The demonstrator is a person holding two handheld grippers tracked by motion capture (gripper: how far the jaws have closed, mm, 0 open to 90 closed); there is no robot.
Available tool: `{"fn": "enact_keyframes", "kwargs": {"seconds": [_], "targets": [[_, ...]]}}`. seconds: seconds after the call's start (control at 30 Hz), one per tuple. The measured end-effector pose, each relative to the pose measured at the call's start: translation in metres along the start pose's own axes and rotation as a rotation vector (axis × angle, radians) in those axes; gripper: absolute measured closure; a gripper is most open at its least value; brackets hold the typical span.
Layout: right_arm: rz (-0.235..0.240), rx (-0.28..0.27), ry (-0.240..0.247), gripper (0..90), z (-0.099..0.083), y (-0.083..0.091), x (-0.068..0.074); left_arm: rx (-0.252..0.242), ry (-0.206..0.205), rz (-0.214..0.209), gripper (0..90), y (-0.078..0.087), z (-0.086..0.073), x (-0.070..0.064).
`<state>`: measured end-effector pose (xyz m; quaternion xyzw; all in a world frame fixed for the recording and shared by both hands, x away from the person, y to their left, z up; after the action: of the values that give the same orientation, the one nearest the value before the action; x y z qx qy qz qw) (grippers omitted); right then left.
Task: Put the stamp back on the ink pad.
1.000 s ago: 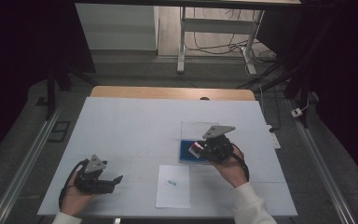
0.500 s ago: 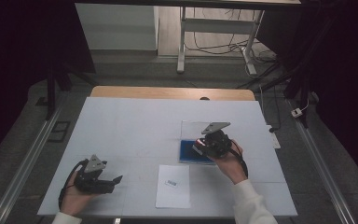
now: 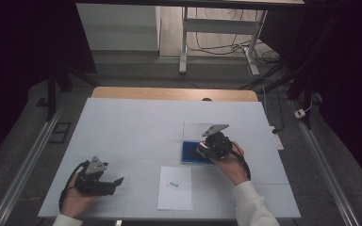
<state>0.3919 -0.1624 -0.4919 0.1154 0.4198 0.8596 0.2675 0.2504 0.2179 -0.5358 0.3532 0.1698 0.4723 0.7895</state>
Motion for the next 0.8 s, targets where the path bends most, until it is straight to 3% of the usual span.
{"fn": "enact_keyframes", "kwargs": {"seconds": [0.1, 0.2, 0.33, 0.5, 0.67, 0.8], "targets": [[0.014, -0.017, -0.011, 65.7, 0.0, 0.001, 0.001, 0.0, 0.0, -0.001, 17.7, 0.0, 0.0, 0.0], [0.022, -0.063, -0.017, 53.4, 0.002, 0.006, 0.002, 0.0, -0.001, -0.002, 17.7, 0.0, 0.0, 0.0], [0.022, -0.158, -0.031, 46.4, 0.001, 0.022, 0.004, 0.0, 0.0, -0.002, 17.7, 0.0, 0.0, 0.0], [0.012, -0.222, -0.003, 42.5, -0.005, 0.037, 0.007, -0.005, 0.01, -0.007, 17.7, 0.002, -0.001, -0.001], [0.015, -0.248, 0.023, 40.6, -0.015, 0.047, 0.01, -0.006, 0.01, -0.01, 17.6, 0.002, -0.001, -0.002], [0.017, -0.277, 0.019, 39.6, -0.026, 0.056, 0.011, -0.008, 0.013, -0.009, 17.6, 0.003, -0.001, -0.003]]}}
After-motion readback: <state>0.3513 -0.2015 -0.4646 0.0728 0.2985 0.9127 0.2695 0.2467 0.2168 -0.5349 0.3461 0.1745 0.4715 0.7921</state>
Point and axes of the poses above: each handheld gripper's, and its own axes: y roughly backward along the jaws, z roughly out of its top, x roughly to its left, the point moved 2 cm from there along -y, roughly forward along the jaws, and after that the axes turned 7 degrees about z, right-handed, at the moved point
